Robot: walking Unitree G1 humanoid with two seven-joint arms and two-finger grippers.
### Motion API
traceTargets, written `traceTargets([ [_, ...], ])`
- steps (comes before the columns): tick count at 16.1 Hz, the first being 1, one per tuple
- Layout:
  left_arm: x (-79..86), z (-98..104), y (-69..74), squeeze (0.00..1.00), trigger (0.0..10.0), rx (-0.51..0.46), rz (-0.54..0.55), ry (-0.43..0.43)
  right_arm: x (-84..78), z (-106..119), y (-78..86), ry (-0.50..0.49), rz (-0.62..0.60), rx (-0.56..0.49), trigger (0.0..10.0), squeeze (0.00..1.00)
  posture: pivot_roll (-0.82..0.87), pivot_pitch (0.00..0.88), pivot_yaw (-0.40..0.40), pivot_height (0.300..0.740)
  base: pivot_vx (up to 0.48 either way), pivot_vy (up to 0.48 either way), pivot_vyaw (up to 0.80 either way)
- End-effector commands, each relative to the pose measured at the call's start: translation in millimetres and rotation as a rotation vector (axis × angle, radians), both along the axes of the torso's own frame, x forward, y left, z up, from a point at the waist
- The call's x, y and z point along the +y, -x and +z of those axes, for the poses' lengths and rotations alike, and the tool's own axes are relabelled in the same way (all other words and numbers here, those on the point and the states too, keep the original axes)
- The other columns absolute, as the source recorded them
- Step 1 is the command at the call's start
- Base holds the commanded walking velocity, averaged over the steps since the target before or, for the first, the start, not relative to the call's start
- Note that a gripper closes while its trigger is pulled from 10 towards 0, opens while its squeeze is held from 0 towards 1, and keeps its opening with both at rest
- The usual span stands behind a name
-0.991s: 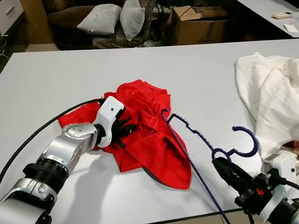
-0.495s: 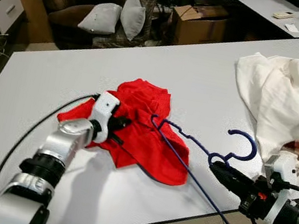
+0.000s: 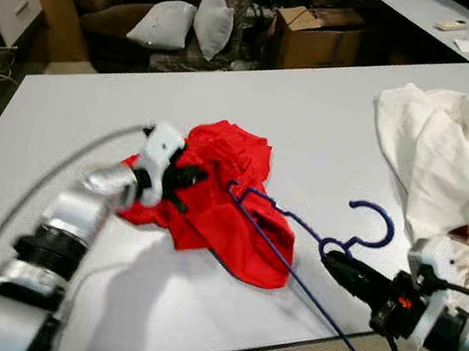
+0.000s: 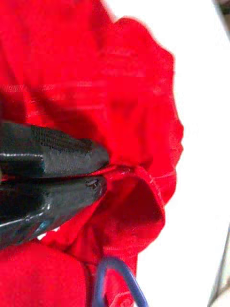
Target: Hang hanger
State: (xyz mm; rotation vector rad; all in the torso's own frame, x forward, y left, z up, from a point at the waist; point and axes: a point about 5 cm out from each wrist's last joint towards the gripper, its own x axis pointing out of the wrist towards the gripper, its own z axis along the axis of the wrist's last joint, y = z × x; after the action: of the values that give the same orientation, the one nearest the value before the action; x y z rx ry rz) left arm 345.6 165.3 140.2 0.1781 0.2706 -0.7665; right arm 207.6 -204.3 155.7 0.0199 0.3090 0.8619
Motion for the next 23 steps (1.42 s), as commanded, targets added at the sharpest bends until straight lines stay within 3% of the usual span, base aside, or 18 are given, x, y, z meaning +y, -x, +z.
traceTargets([
  [1,0.3,13.2,-2.3,0.0,0.0,-0.032,-0.024,-0.025,1.8,0.4,-1.2,0.001,0.011,0.0,10.0,0.0,-0.12,0.0,0.097,0.74,0.0,0.0,0.0],
  [2,3.2,36.7,-1.2,0.0,0.0,-0.086,-0.07,-0.078,4.4,-0.5,-6.5,0.008,0.029,0.008,10.0,0.0,-0.1,0.0,0.066,0.74,0.0,0.0,0.0],
  [4,3.3,58.4,1.1,0.0,0.0,-0.139,-0.102,-0.107,8.8,-0.5,-11.6,0.019,0.064,0.016,10.0,0.0,-0.1,0.0,0.05,0.74,0.0,0.0,0.0],
  [6,-2.4,92.4,2.7,0.0,0.0,-0.235,-0.095,-0.065,18.2,1.5,-19.7,0.02,0.119,0.019,10.0,0.0,-0.08,0.0,0.031,0.74,0.0,0.0,0.0],
  [10,-4.3,114.9,7.1,0.0,0.0,-0.299,-0.081,-0.031,19.1,-2.2,-24.9,0.06,0.102,0.035,10.0,0.0,-0.09,0.0,0.018,0.74,0.0,0.0,0.0],
  [13,-1.1,132.7,7.2,0.0,0.0,-0.341,-0.042,-0.021,10.6,-9.2,-45.2,0.099,-0.115,0.068,10.0,0.0,-0.09,0.0,0.019,0.74,0.0,0.0,0.0],
  [16,7.6,140.6,2.6,0.0,0.0,-0.353,0.007,-0.045,7.1,-10.7,-47.2,0.084,-0.198,0.067,10.0,0.0,-0.09,0.0,0.033,0.74,0.0,0.0,0.0],
  [20,16.3,139.4,-9.3,0.0,0.0,-0.362,0.087,-0.094,13.4,14.8,-43.7,-0.074,-0.183,-0.022,10.0,0.0,-0.09,0.0,0.05,0.74,0.0,0.0,0.0],
  [22,17.1,144.2,-18.2,0.0,0.0,-0.402,0.121,-0.088,9.2,30.6,-54.3,-0.133,-0.234,-0.094,10.0,0.0,-0.09,0.0,0.05,0.74,0.0,0.0,0.0],
  [23,20.9,154.8,-26.8,0.0,0.0,-0.459,0.171,-0.08,3.2,41.4,-67.3,-0.152,-0.289,-0.147,10.0,0.0,-0.11,0.0,0.068,0.74,0.0,0.0,0.0],
])
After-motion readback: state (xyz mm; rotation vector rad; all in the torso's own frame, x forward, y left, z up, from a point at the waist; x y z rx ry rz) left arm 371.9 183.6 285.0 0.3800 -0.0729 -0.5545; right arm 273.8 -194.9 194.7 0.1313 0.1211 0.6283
